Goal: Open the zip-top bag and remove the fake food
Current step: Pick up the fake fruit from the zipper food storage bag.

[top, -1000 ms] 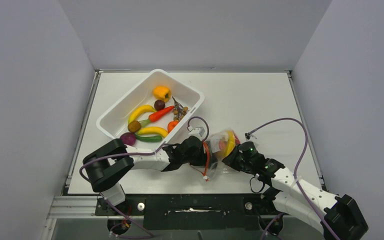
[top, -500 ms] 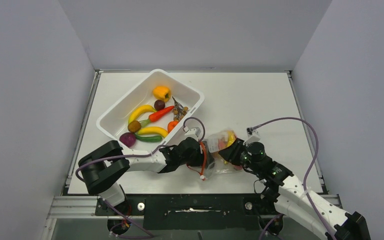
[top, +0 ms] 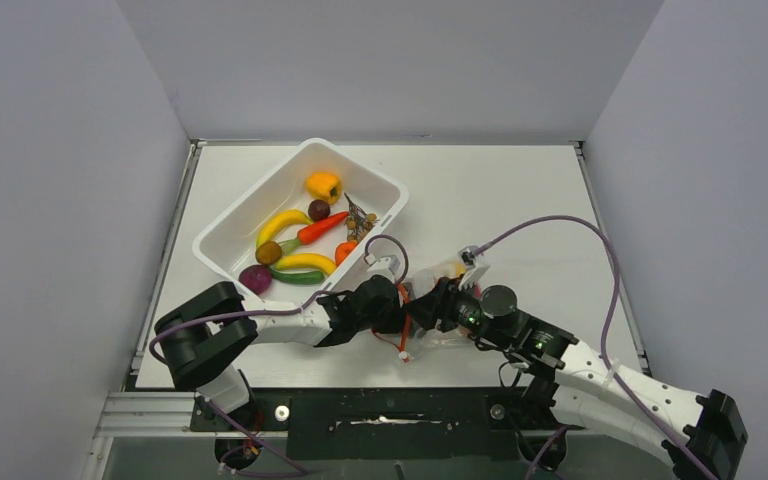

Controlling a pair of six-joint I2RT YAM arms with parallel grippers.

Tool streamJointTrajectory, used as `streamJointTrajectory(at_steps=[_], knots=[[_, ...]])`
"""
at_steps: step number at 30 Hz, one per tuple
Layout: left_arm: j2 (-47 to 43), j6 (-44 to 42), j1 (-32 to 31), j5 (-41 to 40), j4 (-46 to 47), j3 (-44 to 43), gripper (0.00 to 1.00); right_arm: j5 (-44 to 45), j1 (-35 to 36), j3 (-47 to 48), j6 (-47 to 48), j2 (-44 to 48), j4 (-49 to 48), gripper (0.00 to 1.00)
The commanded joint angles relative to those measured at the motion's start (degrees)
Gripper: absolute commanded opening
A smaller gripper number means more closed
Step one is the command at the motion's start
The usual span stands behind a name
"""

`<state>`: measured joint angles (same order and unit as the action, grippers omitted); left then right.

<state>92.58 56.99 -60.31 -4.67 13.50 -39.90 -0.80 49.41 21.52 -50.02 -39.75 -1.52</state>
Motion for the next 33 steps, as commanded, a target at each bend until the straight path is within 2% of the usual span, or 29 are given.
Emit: streamJointTrajectory(at_steps=[1,9,14,19,22,25,29,33], knots=[[-0.5,0.05,0.01,-0.35,-0.14,-1.79,0.0,11.84,5.01,7.9,5.2,-4.96,3.71,0.48],[-2.48,0.1,0.2,-1.01,-0.57,-1.16,0.0,16.13,6.97,15.54,8.4,-10.88,11.79,0.48],[-1.97,-0.5,0.2,-0.8,-1.09,-1.93,0.0,11.24,7.03,16.31,11.75,-11.92,10.16,0.48],[-1.97,-1.24,0.22,-0.57,-1.39,-2.35,0.0,12.49,7.16,16.85,11.61,-12.54,12.2,0.45],[-1.92,-1.44,0.2,-0.25,-1.38,-2.37,0.08,12.0,7.15,17.94,11.78,-14.01,14.12,0.43],[-1.51,-1.68,0.2,0.26,-1.03,-2.45,0.21,11.87,7.13,18.45,11.09,-15.17,14.78,0.36],[-0.69,-2.09,0.2,1.5,-0.93,-2.77,0.24,13.72,7.03,17.78,8.37,-15.6,14.81,0.26],[0.64,-2.64,0.17,3.15,-1.15,-3.4,0.36,14.74,7.1,17.03,7.24,-15.31,15.07,0.19]])
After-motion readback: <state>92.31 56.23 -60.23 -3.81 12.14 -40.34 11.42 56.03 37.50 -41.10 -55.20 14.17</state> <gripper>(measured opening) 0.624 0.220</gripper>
